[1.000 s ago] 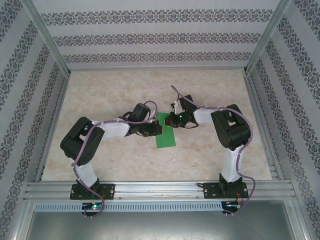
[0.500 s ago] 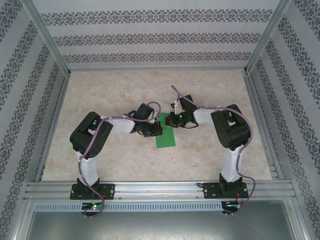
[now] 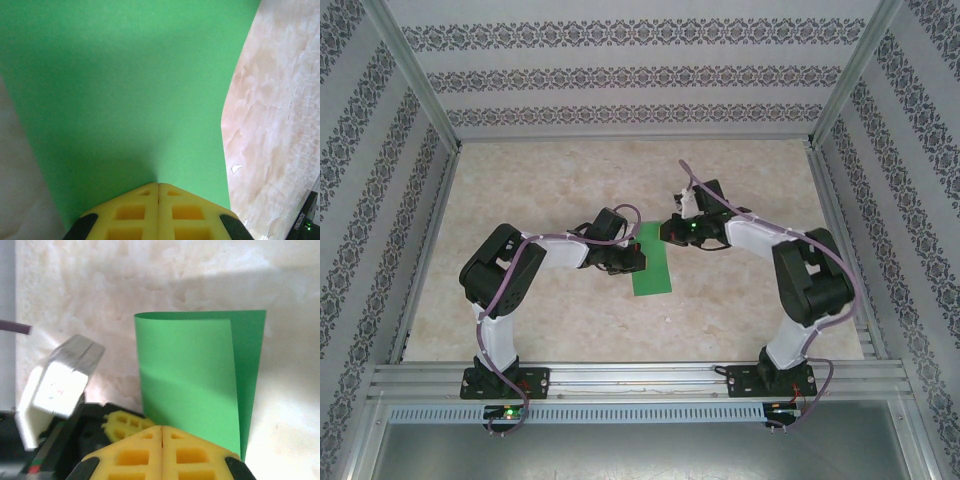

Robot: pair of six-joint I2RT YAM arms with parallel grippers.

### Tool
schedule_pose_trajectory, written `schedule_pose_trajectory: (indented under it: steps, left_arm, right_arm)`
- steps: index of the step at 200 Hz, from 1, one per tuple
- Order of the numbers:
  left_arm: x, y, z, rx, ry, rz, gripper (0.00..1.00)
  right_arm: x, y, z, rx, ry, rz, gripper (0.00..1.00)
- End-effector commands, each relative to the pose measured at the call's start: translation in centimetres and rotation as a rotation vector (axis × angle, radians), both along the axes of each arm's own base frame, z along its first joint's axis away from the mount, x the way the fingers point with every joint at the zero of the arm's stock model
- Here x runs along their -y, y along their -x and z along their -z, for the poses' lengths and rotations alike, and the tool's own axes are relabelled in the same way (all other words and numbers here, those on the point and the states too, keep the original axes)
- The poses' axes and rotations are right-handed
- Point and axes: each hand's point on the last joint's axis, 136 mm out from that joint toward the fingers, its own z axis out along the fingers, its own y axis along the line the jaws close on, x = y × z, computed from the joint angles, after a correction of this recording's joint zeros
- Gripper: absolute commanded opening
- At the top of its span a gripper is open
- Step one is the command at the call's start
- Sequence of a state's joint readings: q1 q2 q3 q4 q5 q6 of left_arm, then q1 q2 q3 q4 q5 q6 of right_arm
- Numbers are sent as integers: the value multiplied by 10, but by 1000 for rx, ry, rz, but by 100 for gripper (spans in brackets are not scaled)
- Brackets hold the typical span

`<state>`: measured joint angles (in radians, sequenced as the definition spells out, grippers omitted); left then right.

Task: Fold a paper plane with a square sheet of paper (fold left side to right side)
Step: Hold the square sheet of paper at the center of the table.

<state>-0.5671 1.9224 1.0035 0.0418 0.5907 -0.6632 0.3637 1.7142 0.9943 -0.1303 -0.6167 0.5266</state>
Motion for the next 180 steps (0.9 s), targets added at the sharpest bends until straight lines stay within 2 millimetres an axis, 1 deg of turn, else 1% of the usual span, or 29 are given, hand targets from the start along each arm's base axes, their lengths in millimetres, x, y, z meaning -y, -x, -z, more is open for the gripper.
schedule_pose_trajectory:
  steps: [1, 19, 31, 49, 80, 111, 144, 169, 180]
  left_arm:
    - [-14, 8, 16, -49, -55, -32, 0]
    - [-13, 8, 15, -46, -53, -32, 0]
    - [-13, 7, 14, -42, -49, -31, 0]
    - [-12, 6, 13, -43, -42, -32, 0]
    - [-10, 6, 11, -41, -31, -30, 0]
    - [-3, 1, 1, -17, 29, -36, 0]
    - [3, -9, -14, 14, 69, -31, 0]
    - [0, -21, -21, 39, 104, -48, 0]
    - [-4, -27, -22, 62, 98, -55, 0]
  right_arm:
    - [-1, 37, 15, -96, -5, -33, 0]
    - [-15, 57, 22, -135, -37, -63, 0]
    - [-22, 65, 29, -151, -38, -75, 0]
    - [-25, 70, 43, -175, -9, -74, 0]
    - [-25, 74, 60, -202, 15, -76, 0]
    - [-16, 83, 78, -246, 74, -81, 0]
    - [-4, 92, 93, -272, 139, -81, 0]
    - [6, 95, 101, -278, 190, -79, 0]
    - [12, 95, 104, -279, 205, -69, 0]
